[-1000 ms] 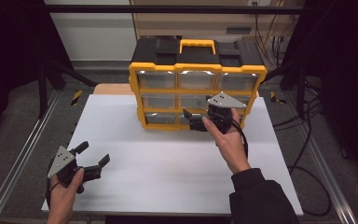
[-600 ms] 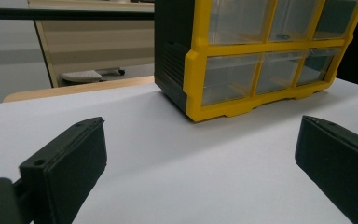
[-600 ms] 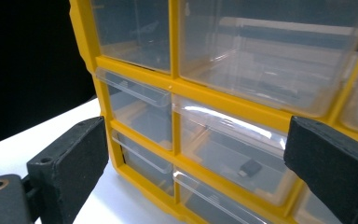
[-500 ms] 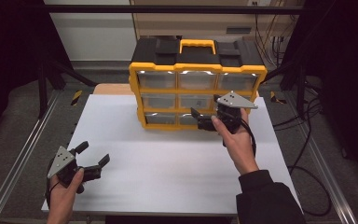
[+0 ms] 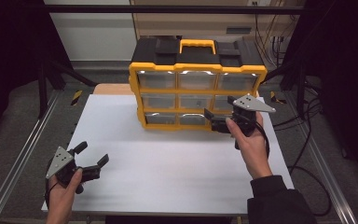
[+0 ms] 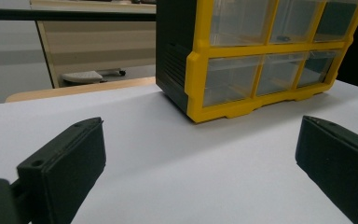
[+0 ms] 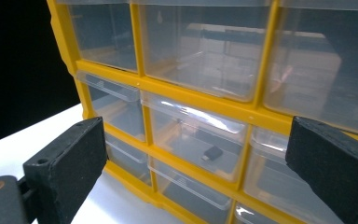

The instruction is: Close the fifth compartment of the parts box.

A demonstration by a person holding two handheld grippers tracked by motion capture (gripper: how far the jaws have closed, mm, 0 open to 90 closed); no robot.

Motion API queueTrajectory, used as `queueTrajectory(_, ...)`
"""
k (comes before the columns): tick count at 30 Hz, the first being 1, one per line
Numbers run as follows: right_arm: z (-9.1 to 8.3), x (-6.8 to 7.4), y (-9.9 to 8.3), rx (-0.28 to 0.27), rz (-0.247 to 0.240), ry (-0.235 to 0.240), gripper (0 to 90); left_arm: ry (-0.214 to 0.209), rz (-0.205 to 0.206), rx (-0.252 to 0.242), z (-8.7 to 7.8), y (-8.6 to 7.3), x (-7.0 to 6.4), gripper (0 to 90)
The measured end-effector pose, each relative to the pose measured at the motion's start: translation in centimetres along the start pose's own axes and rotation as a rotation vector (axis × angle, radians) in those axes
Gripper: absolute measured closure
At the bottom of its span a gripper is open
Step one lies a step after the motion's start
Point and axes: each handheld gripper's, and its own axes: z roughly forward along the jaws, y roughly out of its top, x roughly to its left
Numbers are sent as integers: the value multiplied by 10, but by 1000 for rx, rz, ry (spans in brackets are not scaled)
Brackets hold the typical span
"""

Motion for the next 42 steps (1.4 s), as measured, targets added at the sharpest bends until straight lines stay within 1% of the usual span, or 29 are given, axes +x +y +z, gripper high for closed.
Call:
queueTrajectory(5, -9, -7, 1, -5, 8, -14, 55, -9, 4, -6, -6, 0, -2, 12)
queueTrajectory(10, -20, -12, 1, -16, 9, -19, 52, -4, 5, 0, -11, -1, -1, 13)
queueTrajectory(13, -27, -15, 0, -19, 8, -21, 50, -7, 10, -11, -17, 0, -1, 13)
queueTrajectory(15, -32, -17, -1, -22, 9, -24, 48, -7, 15, -10, -20, -1, 1, 13)
queueTrajectory(17, -35, -20, -2, -22, 10, -28, 46, -10, 11, -13, -21, -1, 2, 13)
queueTrajectory(19, -40, -22, -4, -26, 14, -33, 45, -6, 2, -20, -21, -1, 2, 12)
queueTrajectory(21, -45, -25, -6, -28, 17, -38, 44, -6, 1, -19, -19, -1, 3, 12)
queueTrajectory(26, -54, -29, -11, -37, 29, -45, 43, -4, 5, -15, -17, -2, 3, 12)
queueTrajectory(32, -63, -31, -18, -36, 42, -52, 43, -6, 16, -11, -16, -3, 2, 12)
queueTrajectory(35, -68, -33, -22, -36, 38, -57, 42, -6, 24, -8, -15, -3, 2, 12)
queueTrajectory(42, -77, -34, -30, -41, 28, -54, 36, -7, 26, -11, -15, -3, 2, 12)
